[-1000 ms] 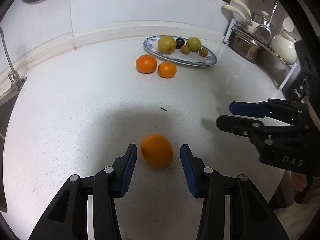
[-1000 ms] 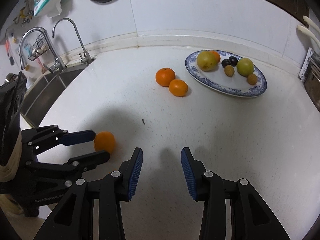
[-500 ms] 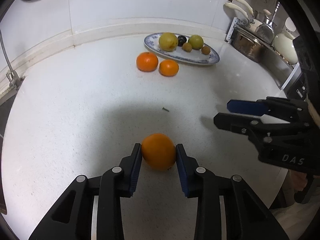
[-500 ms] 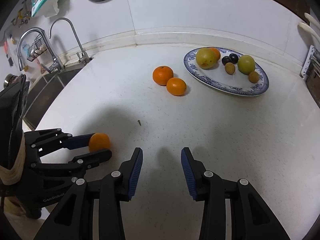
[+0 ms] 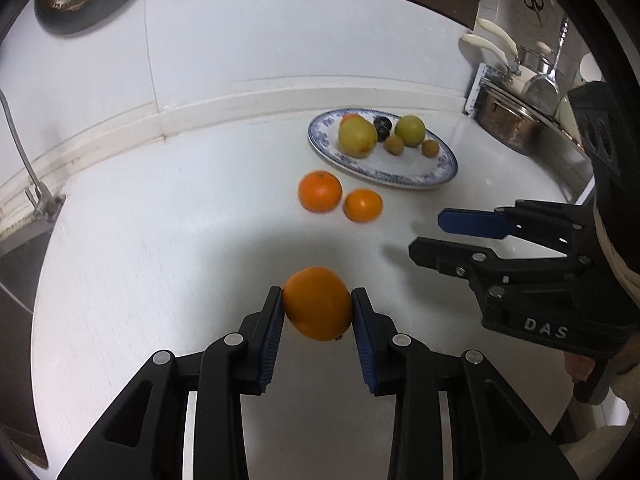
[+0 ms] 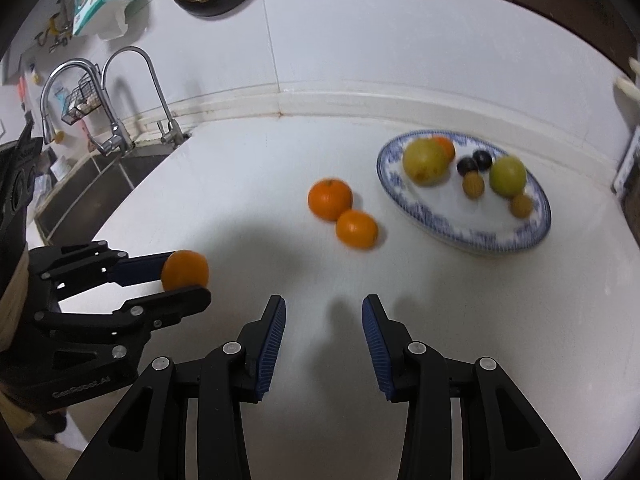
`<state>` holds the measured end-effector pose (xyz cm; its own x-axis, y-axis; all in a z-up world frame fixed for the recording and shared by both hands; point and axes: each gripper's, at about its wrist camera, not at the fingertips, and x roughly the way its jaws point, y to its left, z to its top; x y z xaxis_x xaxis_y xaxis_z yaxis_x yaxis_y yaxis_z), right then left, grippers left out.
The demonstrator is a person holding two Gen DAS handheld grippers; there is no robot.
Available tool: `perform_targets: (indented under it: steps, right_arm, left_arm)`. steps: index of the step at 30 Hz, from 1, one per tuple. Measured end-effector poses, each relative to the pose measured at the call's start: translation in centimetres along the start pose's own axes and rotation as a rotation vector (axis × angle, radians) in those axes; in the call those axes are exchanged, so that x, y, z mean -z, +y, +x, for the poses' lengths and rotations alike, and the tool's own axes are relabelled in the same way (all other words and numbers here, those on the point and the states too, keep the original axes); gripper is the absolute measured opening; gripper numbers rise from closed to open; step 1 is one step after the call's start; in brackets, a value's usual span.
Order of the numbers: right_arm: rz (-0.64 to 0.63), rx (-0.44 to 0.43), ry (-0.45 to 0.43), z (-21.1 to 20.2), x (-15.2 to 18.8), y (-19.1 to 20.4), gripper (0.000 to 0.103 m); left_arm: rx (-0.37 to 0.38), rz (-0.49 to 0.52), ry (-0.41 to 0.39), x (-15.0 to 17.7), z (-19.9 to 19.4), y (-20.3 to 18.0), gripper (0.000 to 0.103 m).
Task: Organize fruits
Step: 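Grasp another orange with the right tool while the left tool holds its orange, then carry both held oranges toward the plate with both tools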
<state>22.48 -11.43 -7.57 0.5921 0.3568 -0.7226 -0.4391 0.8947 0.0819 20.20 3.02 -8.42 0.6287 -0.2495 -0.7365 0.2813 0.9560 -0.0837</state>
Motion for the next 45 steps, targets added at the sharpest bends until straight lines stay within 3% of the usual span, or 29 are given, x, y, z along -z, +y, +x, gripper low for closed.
perform_targets:
  steps: [12, 26, 36, 45]
  right_arm:
    - [-0.006, -0.018, 0.055, 5.6, -3.9, -1.8, 0.041]
    - [0.023, -0.030, 0.117, 8.4, -4.3, -3.1, 0.041]
    - [0.042, -0.059, 0.102, 8.3, -4.2, -3.4, 0.036]
    - [0.124, -0.034, 0.009, 4.3, -3.3, -5.4, 0.036]
  left_arm:
    - [-0.035, 0.006, -0.024, -2.8, 2.3, 1.1, 0.033]
    - [-0.027, -0.024, -0.007, -3.6, 4.2, 1.4, 0.033]
    - [-0.024, -0.017, -0.008, -3.9, 4.3, 1.1, 0.033]
    - [0.009, 0.039, -0.049, -5.3, 3.4, -1.0, 0.033]
